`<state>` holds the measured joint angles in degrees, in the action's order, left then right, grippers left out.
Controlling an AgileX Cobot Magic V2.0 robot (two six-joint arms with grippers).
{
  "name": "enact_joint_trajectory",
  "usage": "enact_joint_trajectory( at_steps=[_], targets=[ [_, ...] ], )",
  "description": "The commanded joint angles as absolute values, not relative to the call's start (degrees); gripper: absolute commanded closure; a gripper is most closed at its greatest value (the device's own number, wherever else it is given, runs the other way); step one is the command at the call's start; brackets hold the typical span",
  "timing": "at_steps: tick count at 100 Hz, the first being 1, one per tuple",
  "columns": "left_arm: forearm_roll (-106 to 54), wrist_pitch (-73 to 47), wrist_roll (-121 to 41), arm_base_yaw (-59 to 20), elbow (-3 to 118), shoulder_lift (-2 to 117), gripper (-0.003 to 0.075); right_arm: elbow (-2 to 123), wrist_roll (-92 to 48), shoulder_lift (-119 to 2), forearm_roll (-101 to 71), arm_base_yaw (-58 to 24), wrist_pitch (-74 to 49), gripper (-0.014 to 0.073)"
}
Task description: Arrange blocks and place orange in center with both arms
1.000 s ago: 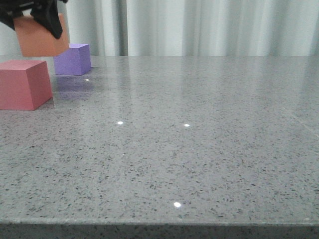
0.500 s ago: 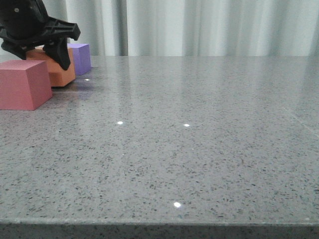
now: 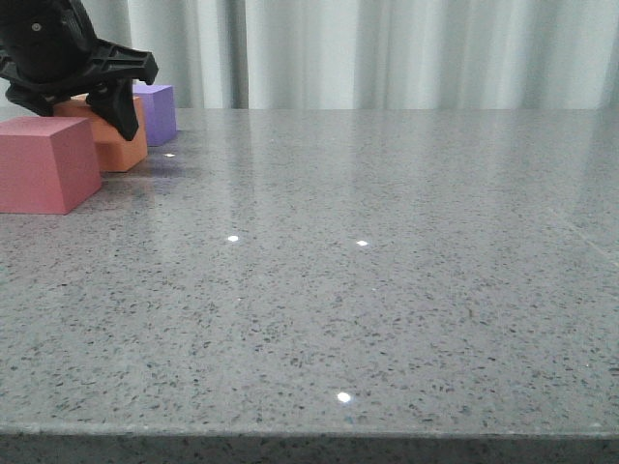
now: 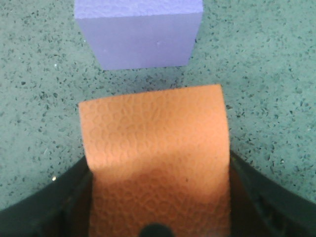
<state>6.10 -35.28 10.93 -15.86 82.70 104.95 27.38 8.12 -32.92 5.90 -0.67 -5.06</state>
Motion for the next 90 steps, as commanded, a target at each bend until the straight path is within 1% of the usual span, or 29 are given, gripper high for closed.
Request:
enact_joint_trajectory(
  at_steps=[1,4,6,7,11,18,38,60,72,90],
  targets=[
    [6.5,-33.7,10.9,-15.7,84.2,102.6,0.0351,29.0,7.8,-32.9,6.0,-0.3,-0.6,0.0662],
    [6.5,-33.7,10.9,-15.7,84.2,102.6,0.0269,29.0,7.8,-32.9,6.0,-0.3,-0.6,0.0662],
    [6.4,-33.7,10.9,-15.7,84.3,102.5,0.0237,29.0,7.8,-32.9,6.0,-0.3,-0.6,0.0662],
    [6.4,-33.7,11.1,-15.7,84.3,102.5,0.0206,29.0,7.8,-32.9,6.0,-0.3,-0.6,0.0662],
    [6.4,-33.7,11.1,-15.7,84.5,102.4,0.0128,29.0,7.8,-32.9,6.0,-0.3,-0.6,0.0662],
    [6.4,-33.7,11.1,-15.7,85.0,101.9,0.0058,29.0,7.8,-32.9,6.0,-0.3,-0.6,0.0662],
    [5.9,-34.2,11.1,-16.1,85.5,96.6,0.0063,29.0,7.8,-32.9,6.0,-0.3,-0.6,0.0662],
    [5.4,-36.8,11.8,-16.2,84.5,85.1,0.0063,29.0,7.8,-32.9,6.0,-0.3,-0.6,0.0662],
    [5.4,-34.9,12.3,-16.2,80.2,77.1,0.0063,29.0,7.8,-32.9,6.0,-0.3,-0.6,0.0662],
    [5.7,-31.4,12.4,-16.1,69.8,64.0,0.0063,29.0,7.8,-32.9,6.0,-0.3,-0.6,0.0662]
  ],
)
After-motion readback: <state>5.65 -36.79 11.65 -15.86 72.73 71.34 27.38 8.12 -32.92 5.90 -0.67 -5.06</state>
